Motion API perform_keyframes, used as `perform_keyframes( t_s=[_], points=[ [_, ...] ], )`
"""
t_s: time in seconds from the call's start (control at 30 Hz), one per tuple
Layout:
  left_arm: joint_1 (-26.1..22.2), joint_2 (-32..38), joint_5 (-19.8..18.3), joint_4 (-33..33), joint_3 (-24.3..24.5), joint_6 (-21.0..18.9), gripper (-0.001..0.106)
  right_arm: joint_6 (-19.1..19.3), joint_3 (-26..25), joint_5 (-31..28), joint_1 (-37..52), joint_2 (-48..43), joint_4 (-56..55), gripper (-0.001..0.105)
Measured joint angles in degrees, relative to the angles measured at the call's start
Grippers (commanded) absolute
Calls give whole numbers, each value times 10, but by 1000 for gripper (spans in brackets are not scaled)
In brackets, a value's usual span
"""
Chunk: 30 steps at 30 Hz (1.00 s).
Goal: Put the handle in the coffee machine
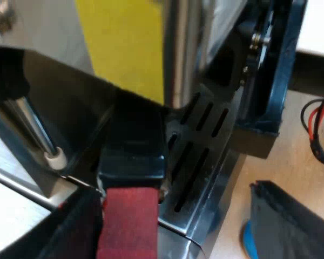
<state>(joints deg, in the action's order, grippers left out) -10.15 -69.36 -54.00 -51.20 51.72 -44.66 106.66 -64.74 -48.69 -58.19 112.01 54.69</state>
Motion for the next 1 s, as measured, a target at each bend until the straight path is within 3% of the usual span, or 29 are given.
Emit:
perform_keyframes(
  t_s=[0.4,0.57,0.63,0.7,0.77,0.8,0.83,0.93,1.0],
  points=[
    [-26,9,-18,-75,92,0,59,0,0,0,0,0,0,29],
    [-29,9,-16,-105,128,0,30,1,0,0,0,0,0,29],
    [-29,10,-16,-105,132,0,25,1,0,0,0,0,0,29],
    [-29,10,-11,-105,136,0,5,1,0,0,0,0,0,29],
    [-29,10,-5,-106,140,0,0,2,0,0,0,0,0,29],
    [-29,10,1,-107,142,0,0,3,0,0,0,0,0,29],
    [-29,10,43,-110,142,0,0,3,0,0,0,0,0,29],
    [-29,10,99,-93,142,0,0,4,0,0,0,0,0,29],
    [-29,6,121,-80,142,0,0,4,0,0,0,0,0,29]
  ],
)
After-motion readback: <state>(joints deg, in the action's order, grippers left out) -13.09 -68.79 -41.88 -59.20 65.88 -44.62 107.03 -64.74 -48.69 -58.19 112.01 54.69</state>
